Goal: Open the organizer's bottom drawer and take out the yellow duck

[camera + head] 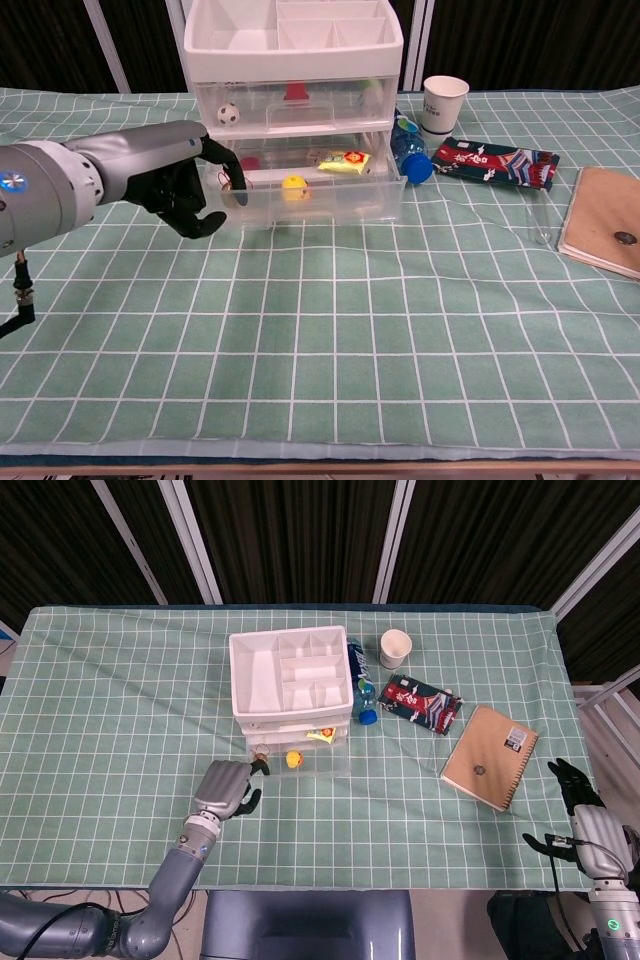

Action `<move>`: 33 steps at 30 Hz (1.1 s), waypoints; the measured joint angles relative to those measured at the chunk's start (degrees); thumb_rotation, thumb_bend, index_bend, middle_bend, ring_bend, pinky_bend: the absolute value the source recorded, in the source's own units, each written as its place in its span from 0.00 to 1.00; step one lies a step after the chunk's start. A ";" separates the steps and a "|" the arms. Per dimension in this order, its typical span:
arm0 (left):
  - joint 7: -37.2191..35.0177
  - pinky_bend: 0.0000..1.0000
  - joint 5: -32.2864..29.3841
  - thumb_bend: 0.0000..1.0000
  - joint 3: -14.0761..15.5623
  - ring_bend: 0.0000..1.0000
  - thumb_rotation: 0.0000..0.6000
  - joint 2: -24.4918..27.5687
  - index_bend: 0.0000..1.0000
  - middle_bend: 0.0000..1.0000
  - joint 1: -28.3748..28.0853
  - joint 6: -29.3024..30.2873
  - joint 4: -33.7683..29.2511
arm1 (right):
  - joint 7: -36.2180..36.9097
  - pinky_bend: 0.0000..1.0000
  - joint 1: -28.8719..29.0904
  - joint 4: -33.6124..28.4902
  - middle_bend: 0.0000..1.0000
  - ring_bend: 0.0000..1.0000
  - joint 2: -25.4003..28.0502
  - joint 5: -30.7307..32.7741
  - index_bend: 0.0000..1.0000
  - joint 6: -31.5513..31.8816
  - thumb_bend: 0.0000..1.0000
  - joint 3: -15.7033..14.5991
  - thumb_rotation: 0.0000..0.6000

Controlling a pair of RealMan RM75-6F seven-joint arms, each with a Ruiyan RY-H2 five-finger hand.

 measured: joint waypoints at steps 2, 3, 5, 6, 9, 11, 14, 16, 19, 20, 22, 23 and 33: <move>0.17 1.00 -0.15 0.46 0.71 1.00 1.00 0.61 0.39 1.00 0.14 0.12 -1.14 | 0.03 0.22 0.00 -0.05 0.00 0.00 0.02 0.01 0.00 -0.01 0.03 0.00 1.00; 0.25 1.00 -0.24 0.46 1.04 1.00 1.00 0.86 0.39 1.00 0.20 0.17 -1.56 | 0.04 0.22 -0.01 -0.07 0.00 0.00 0.03 0.02 0.00 -0.01 0.03 0.01 1.00; 0.36 1.00 -0.55 0.46 1.60 1.00 1.00 1.34 0.39 1.00 0.34 0.29 -2.45 | 0.03 0.22 -0.01 -0.09 0.00 0.00 0.05 0.01 0.00 0.00 0.03 0.01 1.00; 0.30 1.00 -0.67 0.46 1.74 1.00 1.00 1.52 0.39 1.00 0.42 0.32 -2.82 | 0.02 0.22 -0.01 -0.11 0.00 0.00 0.05 0.01 0.00 0.01 0.03 0.01 1.00; 0.01 1.00 -0.77 0.46 2.42 1.00 1.00 2.19 0.39 1.00 0.69 0.46 -3.99 | 0.04 0.22 -0.03 -0.10 0.00 0.00 0.04 0.04 0.00 0.01 0.03 0.01 1.00; -0.14 1.00 -0.50 0.46 2.88 1.00 1.00 2.64 0.39 1.00 0.83 0.57 -4.62 | 0.05 0.22 -0.02 -0.11 0.00 0.00 0.04 0.05 0.00 0.00 0.03 0.02 1.00; -0.39 1.00 -0.02 0.46 3.26 1.00 1.00 3.13 0.39 1.00 0.94 0.72 -5.42 | 0.06 0.22 -0.02 -0.14 0.00 0.00 0.05 0.05 0.00 -0.01 0.03 0.02 1.00; -0.48 1.00 0.24 0.46 3.47 1.00 1.00 3.40 0.39 1.00 0.97 0.81 -5.88 | 0.07 0.22 -0.03 -0.17 0.00 0.00 0.07 0.07 0.00 -0.03 0.03 0.01 1.00; -0.56 1.00 0.49 0.46 3.79 1.00 1.00 3.87 0.39 1.00 0.99 0.98 -6.62 | 0.09 0.22 -0.01 -0.20 0.00 0.00 0.08 0.11 0.00 -0.08 0.03 0.02 1.00; -0.59 1.00 0.50 0.46 3.89 1.00 1.00 4.06 0.39 1.00 1.00 1.07 -6.84 | 0.11 0.22 -0.01 -0.22 0.00 0.00 0.08 0.13 0.00 -0.10 0.03 0.02 1.00; -0.63 1.00 0.48 0.46 4.03 1.00 1.00 4.25 0.39 1.00 1.00 1.21 -7.05 | 0.13 0.22 -0.02 -0.26 0.00 0.00 0.11 0.16 0.00 -0.11 0.03 0.03 1.00; -0.65 1.00 0.47 0.46 4.11 1.00 1.00 4.37 0.38 1.00 1.00 1.28 -7.15 | 0.14 0.22 -0.02 -0.28 0.00 0.00 0.12 0.16 0.00 -0.10 0.03 0.03 1.00; -1.82 1.00 2.90 0.18 3.72 1.00 1.00 4.67 0.30 1.00 0.92 1.95 -7.41 | 0.07 0.22 -0.02 -0.35 0.00 0.00 0.12 0.17 0.00 -0.13 0.03 0.03 1.00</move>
